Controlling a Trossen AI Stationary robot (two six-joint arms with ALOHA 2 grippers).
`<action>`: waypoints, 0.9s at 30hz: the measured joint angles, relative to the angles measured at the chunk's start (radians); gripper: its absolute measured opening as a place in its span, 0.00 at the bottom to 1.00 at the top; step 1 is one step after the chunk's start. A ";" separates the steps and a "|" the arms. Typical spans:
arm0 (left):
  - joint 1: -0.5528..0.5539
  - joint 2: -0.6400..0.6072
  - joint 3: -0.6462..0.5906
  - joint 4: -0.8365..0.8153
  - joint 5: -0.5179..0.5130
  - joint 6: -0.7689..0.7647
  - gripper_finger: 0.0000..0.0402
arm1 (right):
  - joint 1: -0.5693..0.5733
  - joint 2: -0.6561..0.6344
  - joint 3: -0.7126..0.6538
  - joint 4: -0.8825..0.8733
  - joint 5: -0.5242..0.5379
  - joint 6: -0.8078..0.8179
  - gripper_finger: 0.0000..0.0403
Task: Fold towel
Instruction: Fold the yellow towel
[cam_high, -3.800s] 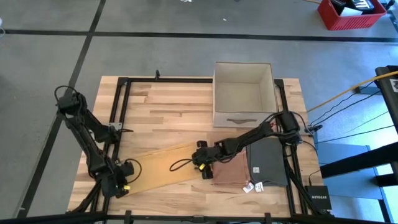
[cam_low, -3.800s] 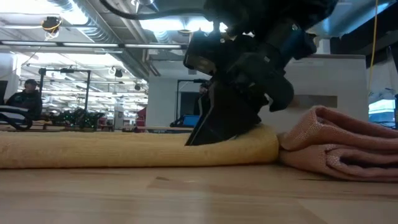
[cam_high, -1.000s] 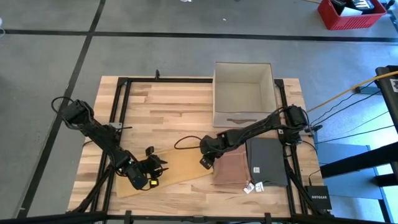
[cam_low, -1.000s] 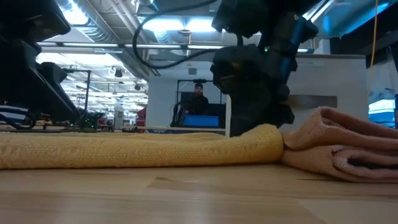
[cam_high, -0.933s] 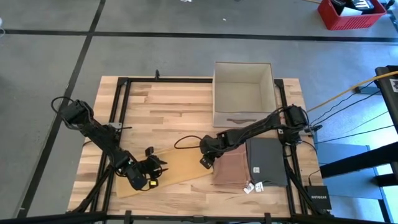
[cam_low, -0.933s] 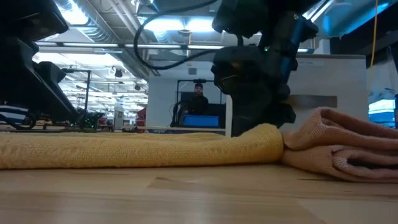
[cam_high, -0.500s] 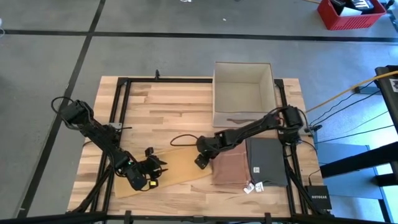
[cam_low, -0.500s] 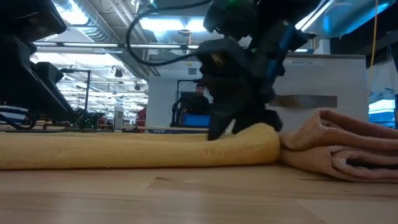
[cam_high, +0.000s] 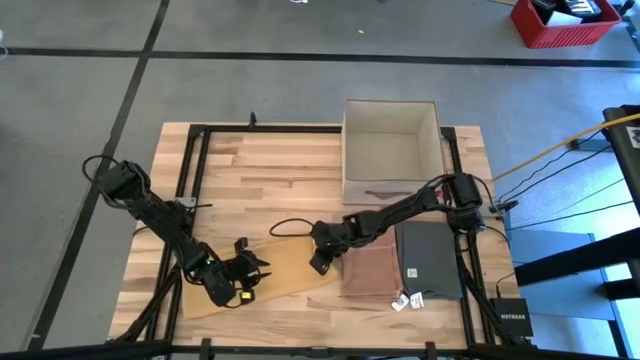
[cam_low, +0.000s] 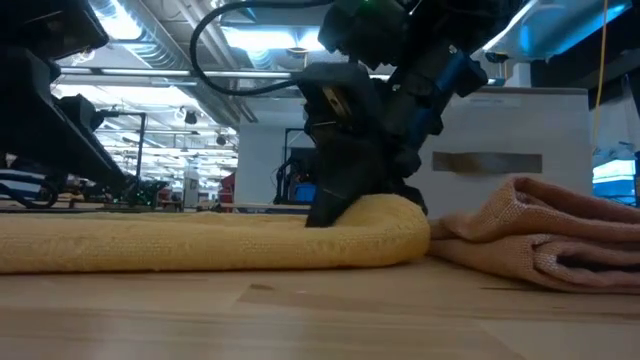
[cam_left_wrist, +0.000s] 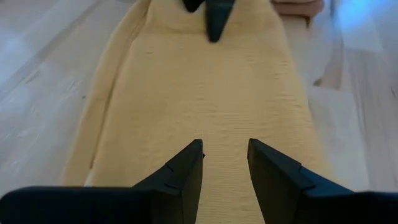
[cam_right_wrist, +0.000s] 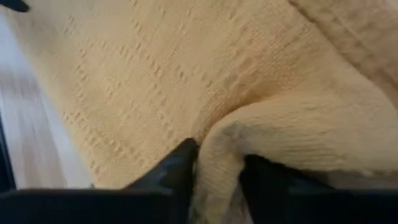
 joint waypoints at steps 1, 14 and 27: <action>0.002 0.000 0.000 0.009 0.000 0.011 0.30 | 0.000 0.000 0.000 -0.001 -0.001 -0.019 0.24; 0.207 0.025 0.000 0.195 0.133 0.243 0.30 | 0.000 -0.061 -0.004 -0.117 0.072 -0.088 0.07; 0.328 0.278 0.003 0.425 0.188 0.272 0.30 | -0.008 -0.091 -0.003 -0.202 0.078 -0.019 0.11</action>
